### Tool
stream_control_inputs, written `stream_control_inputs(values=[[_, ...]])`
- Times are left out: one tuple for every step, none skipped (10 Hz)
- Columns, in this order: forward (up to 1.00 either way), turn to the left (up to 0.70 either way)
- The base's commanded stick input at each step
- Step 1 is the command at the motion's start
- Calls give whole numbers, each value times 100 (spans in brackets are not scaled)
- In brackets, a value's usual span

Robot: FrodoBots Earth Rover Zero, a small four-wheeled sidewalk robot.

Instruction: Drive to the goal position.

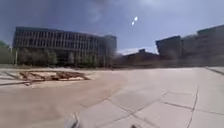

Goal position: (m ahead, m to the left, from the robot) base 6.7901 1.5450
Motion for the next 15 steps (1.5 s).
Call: stream_control_inputs(values=[[85,3],[85,3],[85,3],[85,3],[85,3],[85,3],[85,3],[85,3],[85,3],[85,3],[85,3],[85,3],[85,3],[85,3],[85,3]])
